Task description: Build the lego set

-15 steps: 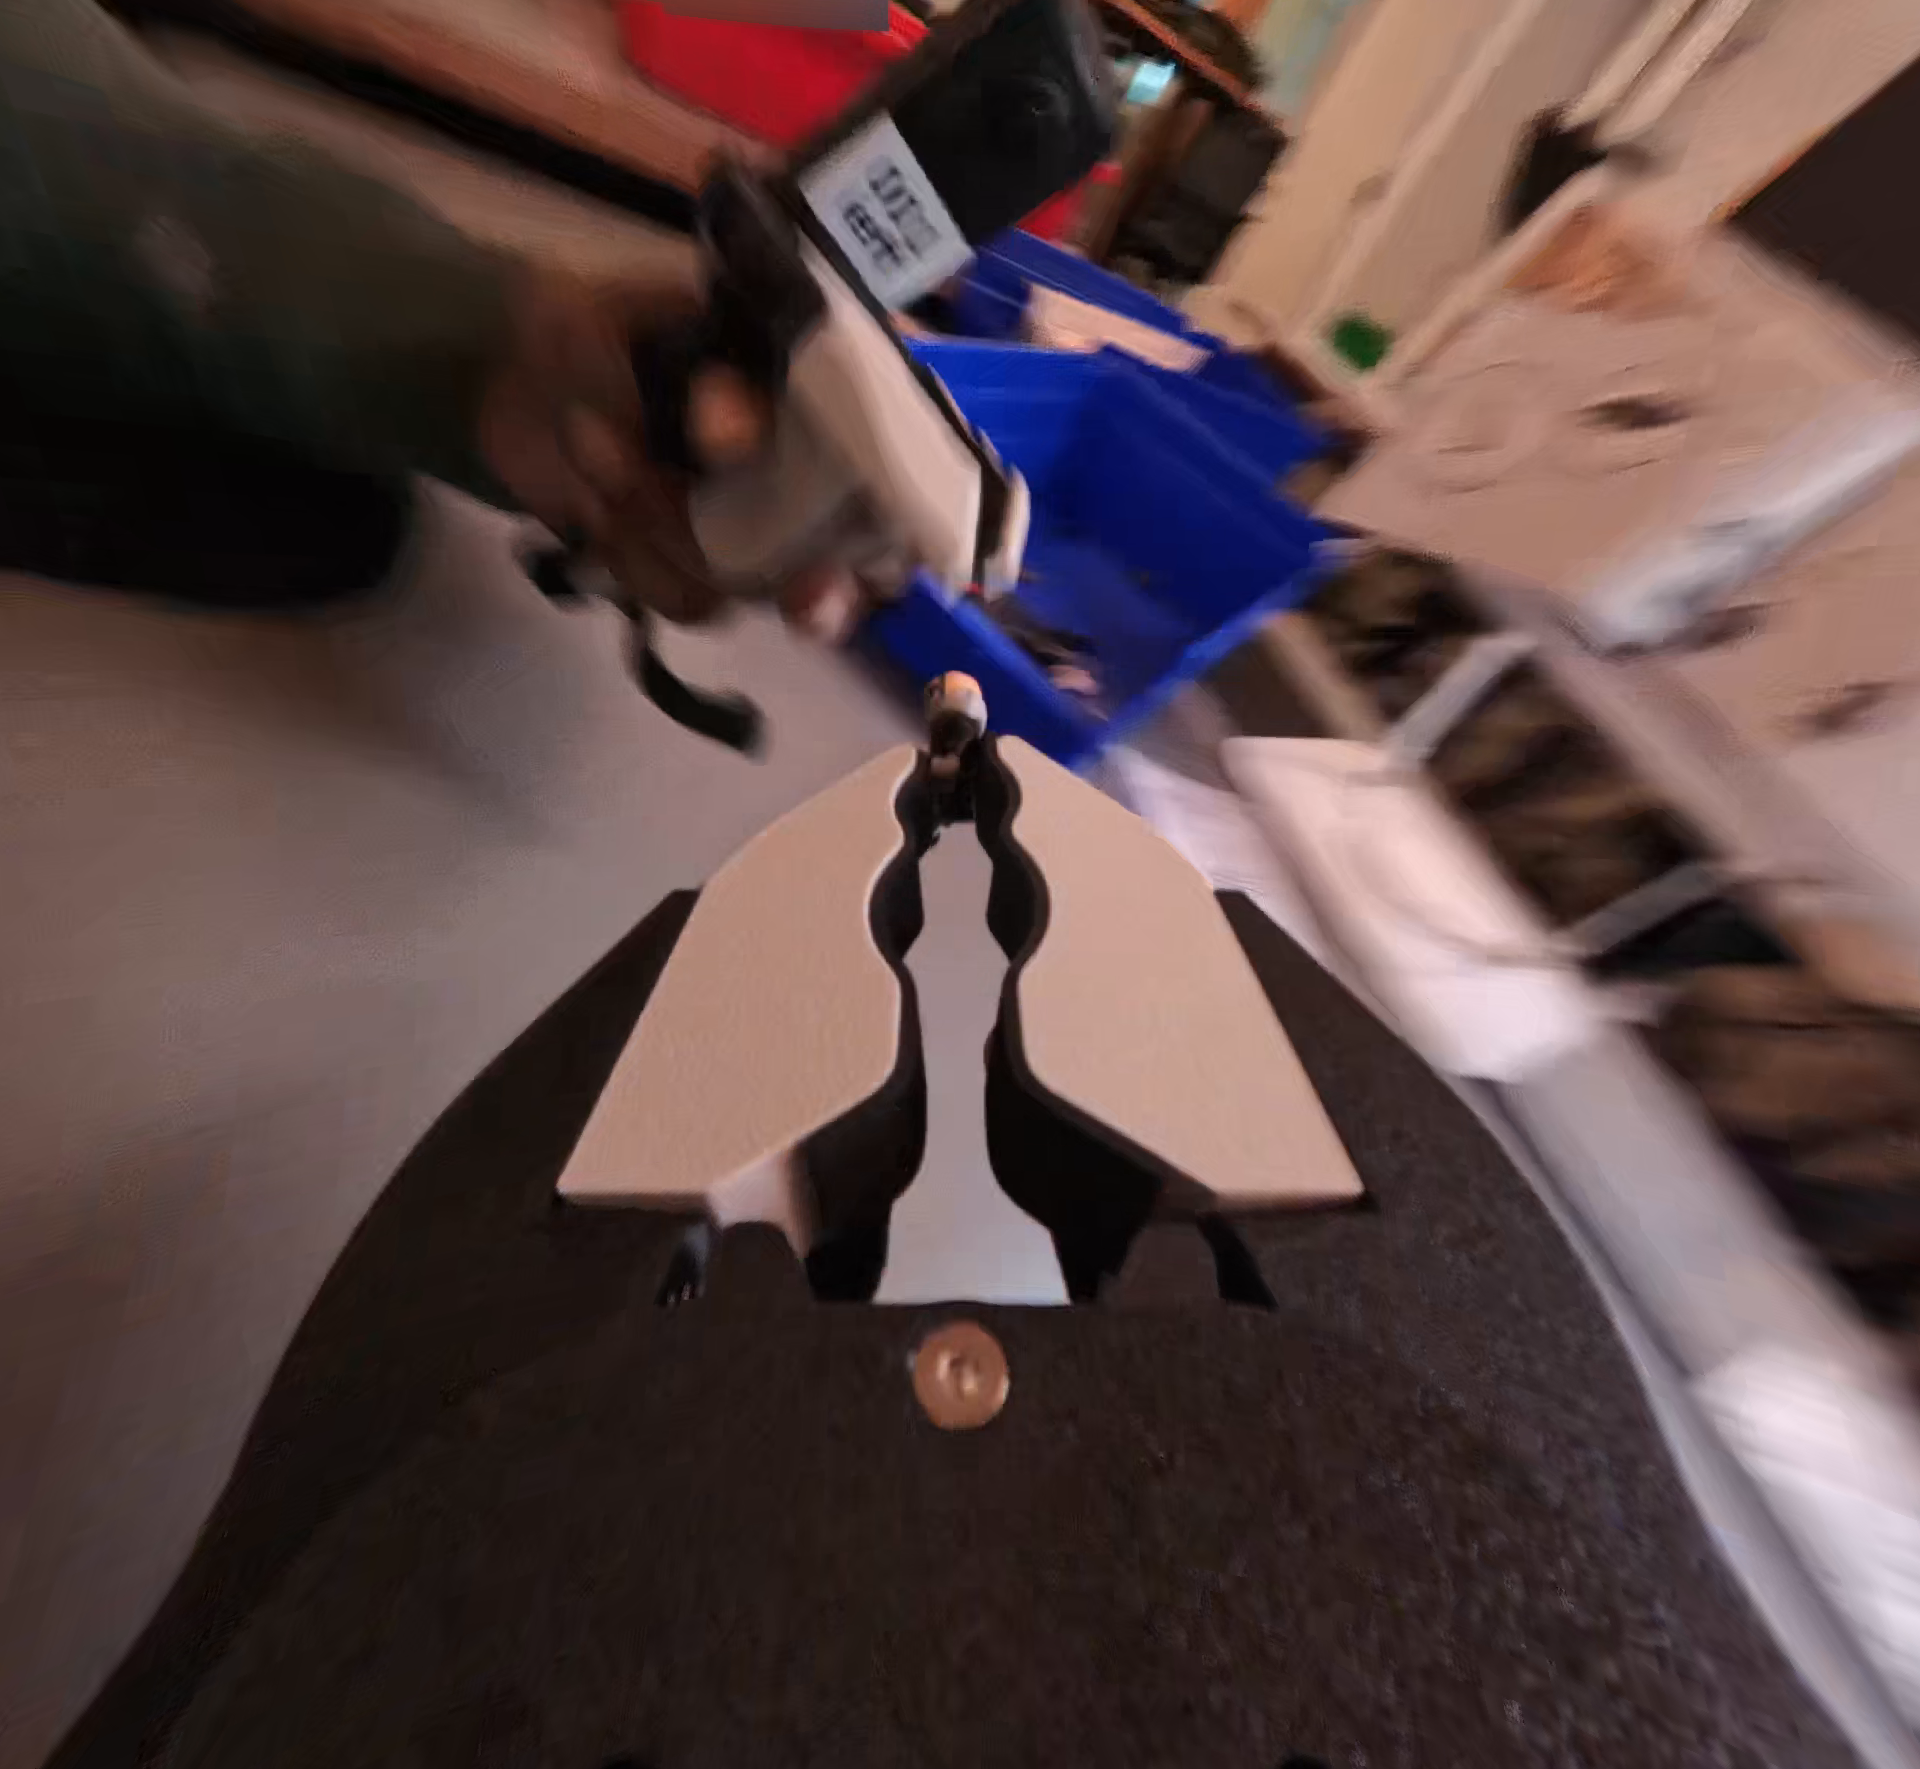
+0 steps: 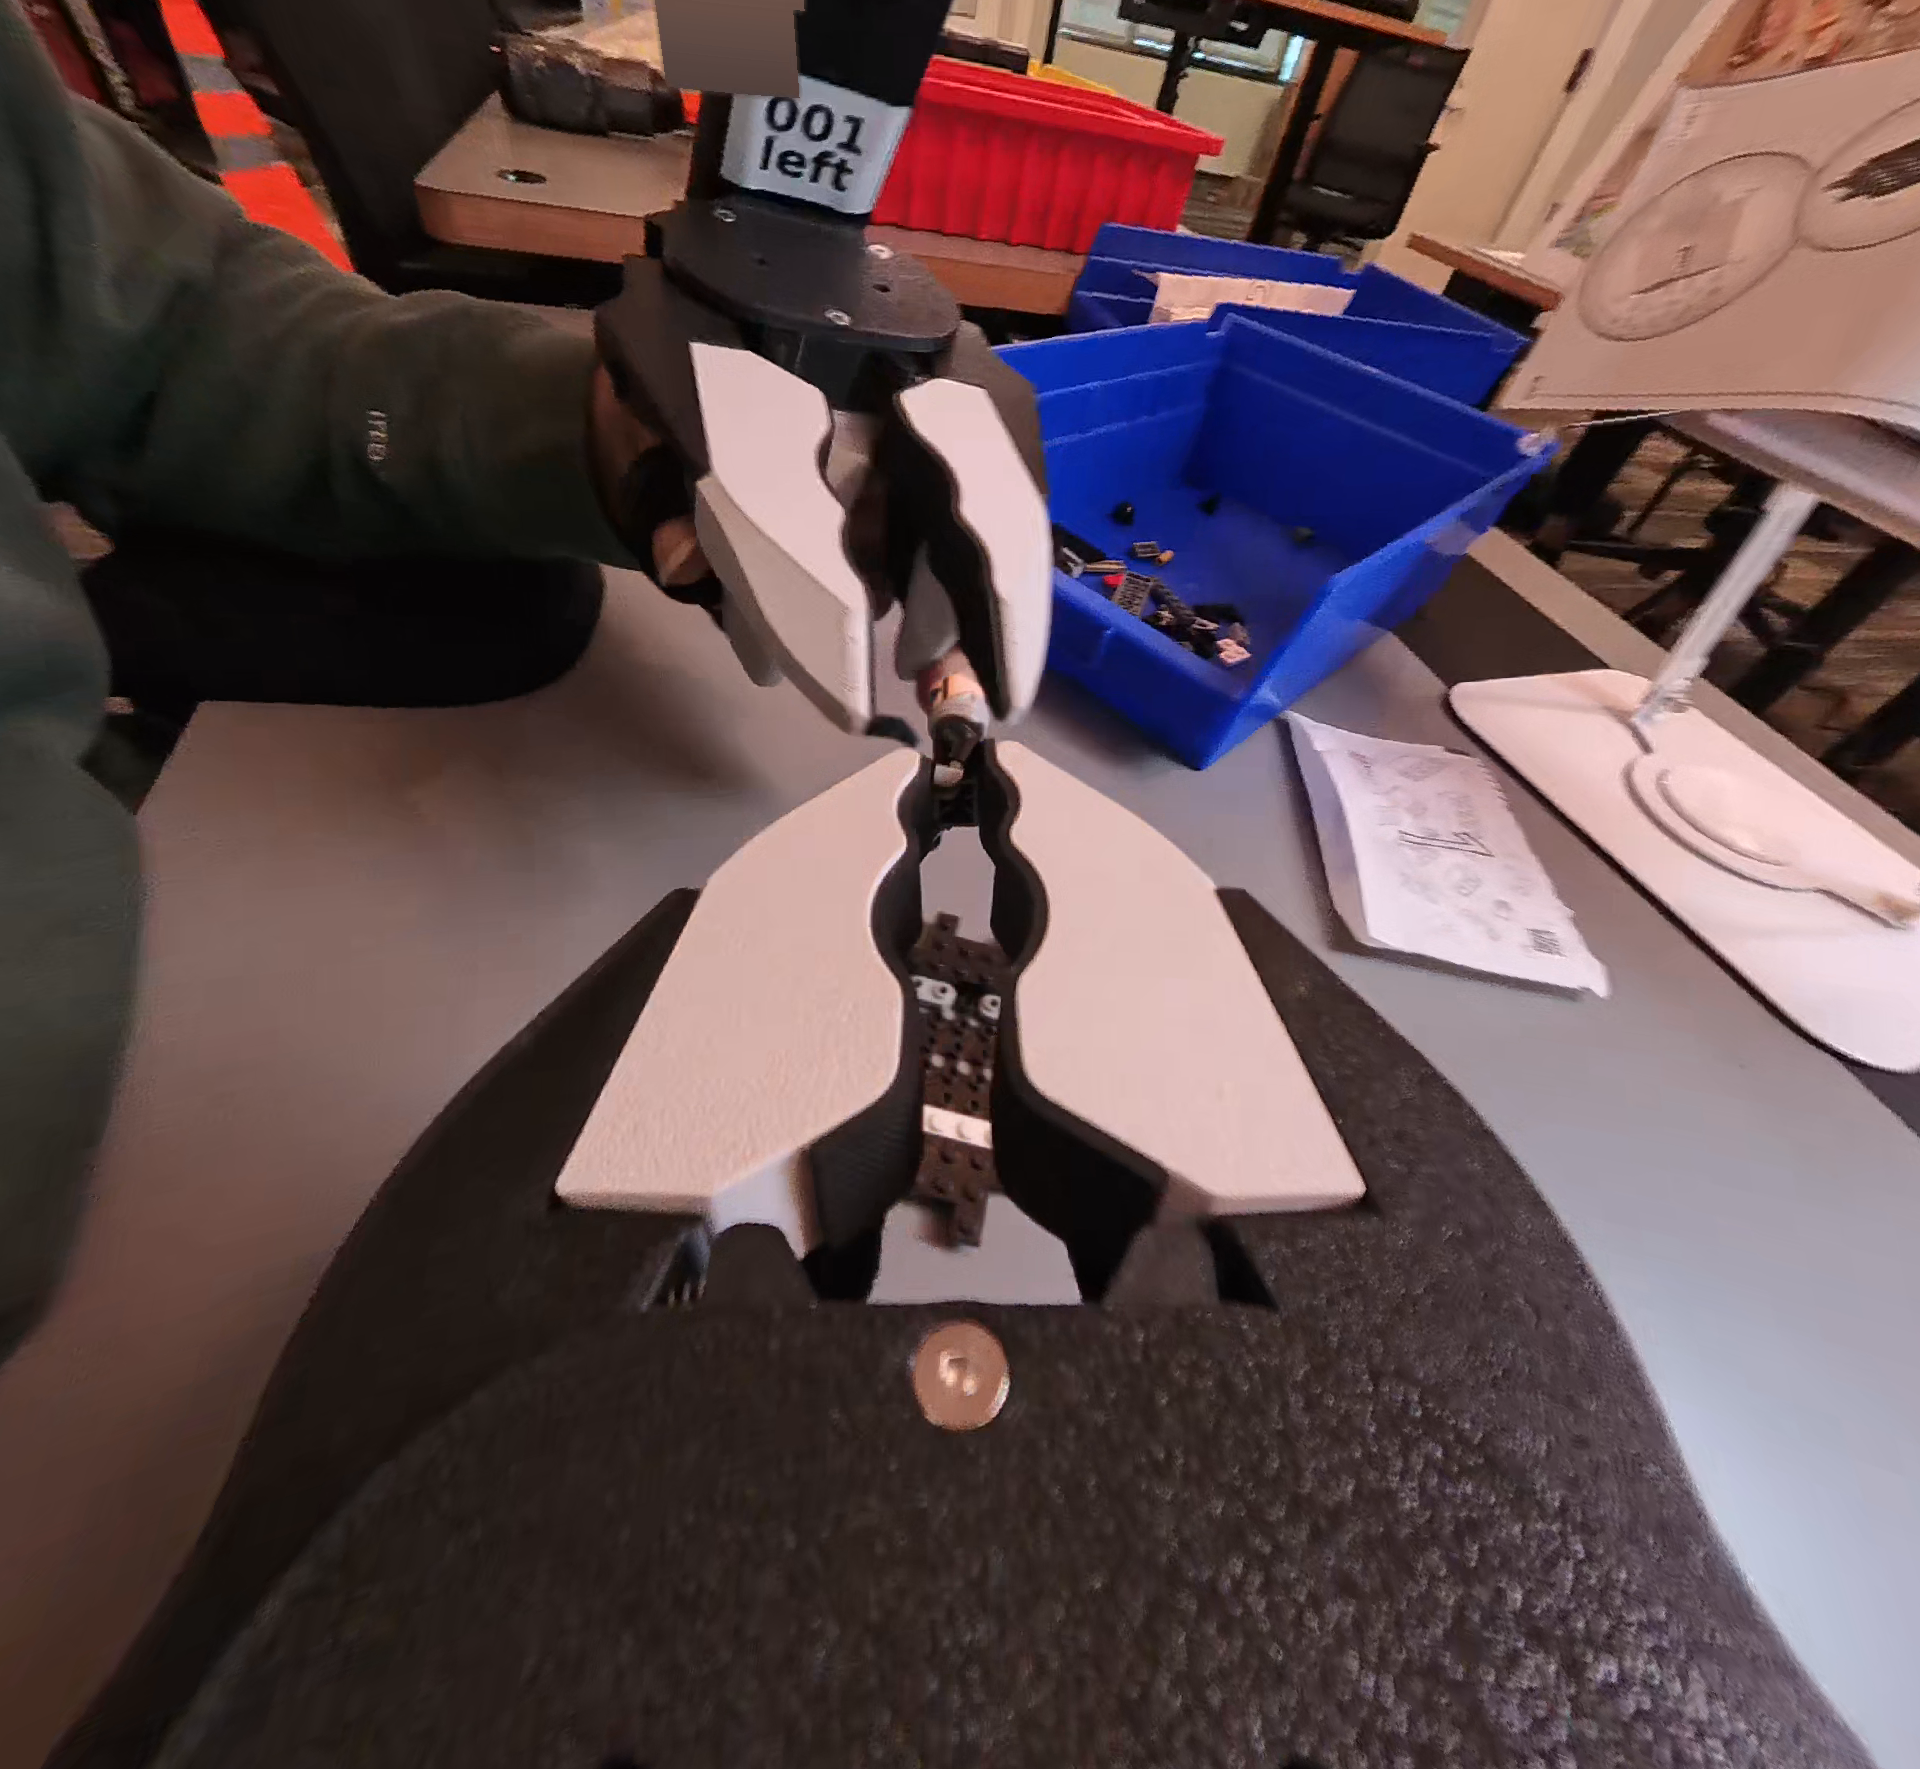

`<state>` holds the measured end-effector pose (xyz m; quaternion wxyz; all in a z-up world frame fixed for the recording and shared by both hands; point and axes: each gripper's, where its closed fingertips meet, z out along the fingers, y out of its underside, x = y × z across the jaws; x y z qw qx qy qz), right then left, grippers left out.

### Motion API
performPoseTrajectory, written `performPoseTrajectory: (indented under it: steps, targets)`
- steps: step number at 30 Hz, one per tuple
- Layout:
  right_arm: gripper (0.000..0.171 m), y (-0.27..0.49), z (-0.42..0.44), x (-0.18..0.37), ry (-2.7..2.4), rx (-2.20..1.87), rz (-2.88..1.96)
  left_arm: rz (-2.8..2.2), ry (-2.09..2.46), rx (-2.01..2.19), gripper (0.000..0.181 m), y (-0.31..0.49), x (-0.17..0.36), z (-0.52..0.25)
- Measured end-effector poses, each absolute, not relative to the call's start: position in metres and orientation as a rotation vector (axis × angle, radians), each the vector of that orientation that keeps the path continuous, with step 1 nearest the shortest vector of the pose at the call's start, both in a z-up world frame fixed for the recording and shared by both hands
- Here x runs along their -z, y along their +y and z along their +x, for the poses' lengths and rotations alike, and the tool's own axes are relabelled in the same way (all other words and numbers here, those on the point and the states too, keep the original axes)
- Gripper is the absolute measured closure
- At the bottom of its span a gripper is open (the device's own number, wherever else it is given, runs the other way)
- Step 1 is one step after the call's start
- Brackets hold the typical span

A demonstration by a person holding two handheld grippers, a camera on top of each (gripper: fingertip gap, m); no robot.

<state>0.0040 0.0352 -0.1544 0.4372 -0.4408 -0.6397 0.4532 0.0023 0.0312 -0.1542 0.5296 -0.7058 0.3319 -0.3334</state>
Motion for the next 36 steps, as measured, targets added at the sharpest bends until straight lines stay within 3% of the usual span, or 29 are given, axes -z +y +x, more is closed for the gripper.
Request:
performPoseTrajectory:
  steps: [4,10,18,36]
  targets:
    - [0.163,0.025,0.004,0.156,-1.621,-1.224,-1.122,-1.670,0.872,0.748,0.169,0.027,0.155,0.010]
    - [0.163,0.014,0.008,0.169,-1.723,-1.302,-1.151,-1.711,0.878,0.902,0.171,0.017,0.165,0.018]
    - [0.163,0.038,0.003,0.158,-1.625,-0.830,-0.987,-1.677,0.402,1.369,0.172,0.034,0.154,0.013]
    - [0.163,0.038,0.014,0.144,-1.594,-0.994,-0.985,-1.593,0.404,1.282,0.173,0.036,0.141,0.022]
